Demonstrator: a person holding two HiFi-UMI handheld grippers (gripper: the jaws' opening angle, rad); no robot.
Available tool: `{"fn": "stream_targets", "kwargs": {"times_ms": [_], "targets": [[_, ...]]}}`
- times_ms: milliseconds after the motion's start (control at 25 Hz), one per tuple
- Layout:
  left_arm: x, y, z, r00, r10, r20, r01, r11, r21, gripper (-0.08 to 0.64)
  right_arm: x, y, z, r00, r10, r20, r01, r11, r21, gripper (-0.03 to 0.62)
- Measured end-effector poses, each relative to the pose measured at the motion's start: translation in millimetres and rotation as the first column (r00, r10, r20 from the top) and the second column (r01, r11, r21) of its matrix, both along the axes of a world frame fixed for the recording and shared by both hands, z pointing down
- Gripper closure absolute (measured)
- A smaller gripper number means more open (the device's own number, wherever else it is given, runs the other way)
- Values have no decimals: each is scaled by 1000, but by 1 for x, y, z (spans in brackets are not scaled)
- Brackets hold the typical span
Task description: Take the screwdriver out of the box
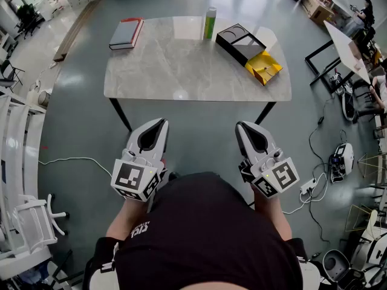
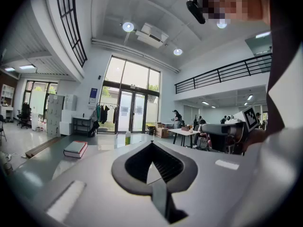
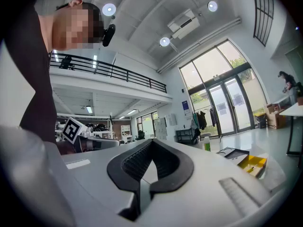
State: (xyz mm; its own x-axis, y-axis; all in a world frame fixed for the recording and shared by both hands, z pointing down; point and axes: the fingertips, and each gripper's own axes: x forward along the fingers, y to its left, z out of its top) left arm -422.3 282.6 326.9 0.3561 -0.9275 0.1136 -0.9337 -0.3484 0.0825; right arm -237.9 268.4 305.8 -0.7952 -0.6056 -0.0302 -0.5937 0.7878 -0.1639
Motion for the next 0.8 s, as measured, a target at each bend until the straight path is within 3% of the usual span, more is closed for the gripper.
{"fn": "stream_targets", "kwargs": {"times_ms": [440, 800], "targets": [[22, 5, 1, 1000, 31, 6, -31, 1000, -3, 558, 20, 10, 2, 1000, 28, 1, -28, 1000, 2, 581], [91, -10, 2, 991, 133, 12, -133, 991, -4, 558, 77, 14, 2, 997, 68, 42, -67, 998, -5, 578]]}}
